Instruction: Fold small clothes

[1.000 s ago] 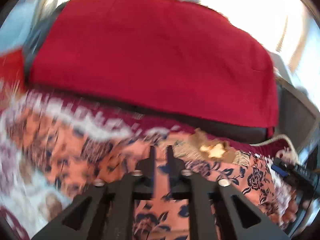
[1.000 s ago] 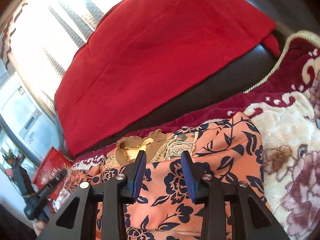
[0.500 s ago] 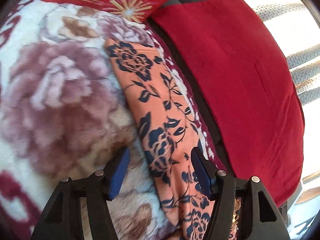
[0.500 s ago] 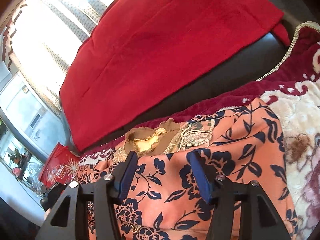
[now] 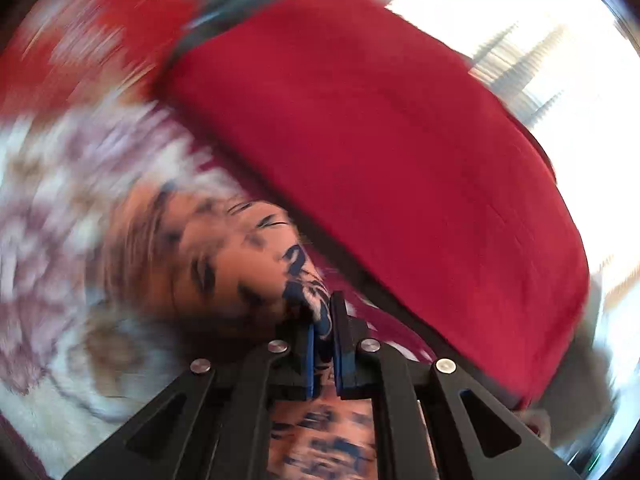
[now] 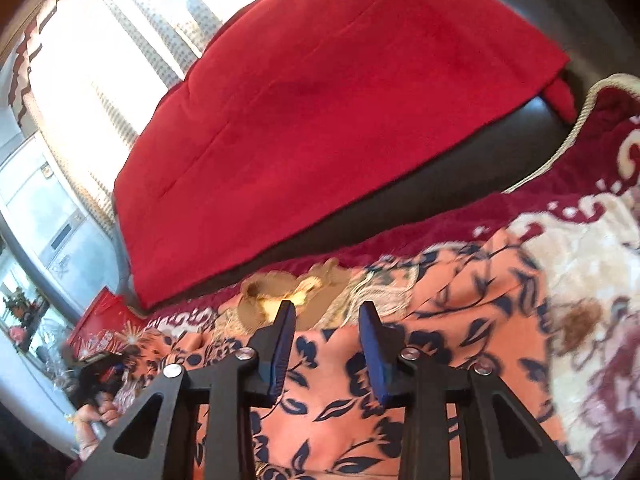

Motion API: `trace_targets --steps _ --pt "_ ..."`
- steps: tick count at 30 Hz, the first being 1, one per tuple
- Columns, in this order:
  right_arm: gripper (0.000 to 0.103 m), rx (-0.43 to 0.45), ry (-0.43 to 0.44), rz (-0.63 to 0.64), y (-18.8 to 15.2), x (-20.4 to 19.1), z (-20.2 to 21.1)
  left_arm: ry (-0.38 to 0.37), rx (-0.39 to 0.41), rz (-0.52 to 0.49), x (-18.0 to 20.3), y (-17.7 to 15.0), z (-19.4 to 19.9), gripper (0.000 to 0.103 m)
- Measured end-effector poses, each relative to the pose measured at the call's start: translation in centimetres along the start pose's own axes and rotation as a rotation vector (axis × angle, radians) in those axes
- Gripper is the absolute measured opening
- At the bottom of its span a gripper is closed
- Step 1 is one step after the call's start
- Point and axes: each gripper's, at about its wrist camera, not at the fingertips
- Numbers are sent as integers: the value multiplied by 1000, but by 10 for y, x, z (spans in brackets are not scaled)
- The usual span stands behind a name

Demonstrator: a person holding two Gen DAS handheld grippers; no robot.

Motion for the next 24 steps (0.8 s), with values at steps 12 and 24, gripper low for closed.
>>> trace_targets --steps 12,24 --pt "35 57 -79 -73 14 45 31 -249 -489 -607 211 -173 -50 11" --pt "64 -34 -21 -10 10 19 15 -429 -338 -398 154 -81 -4 75"
Point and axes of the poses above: each gripper's, at about its wrist camera, not at the fingertips, and z roughly against the way its jaws point, x to its right, y to its top, and after that the axes turned 1 degree about z, right-handed
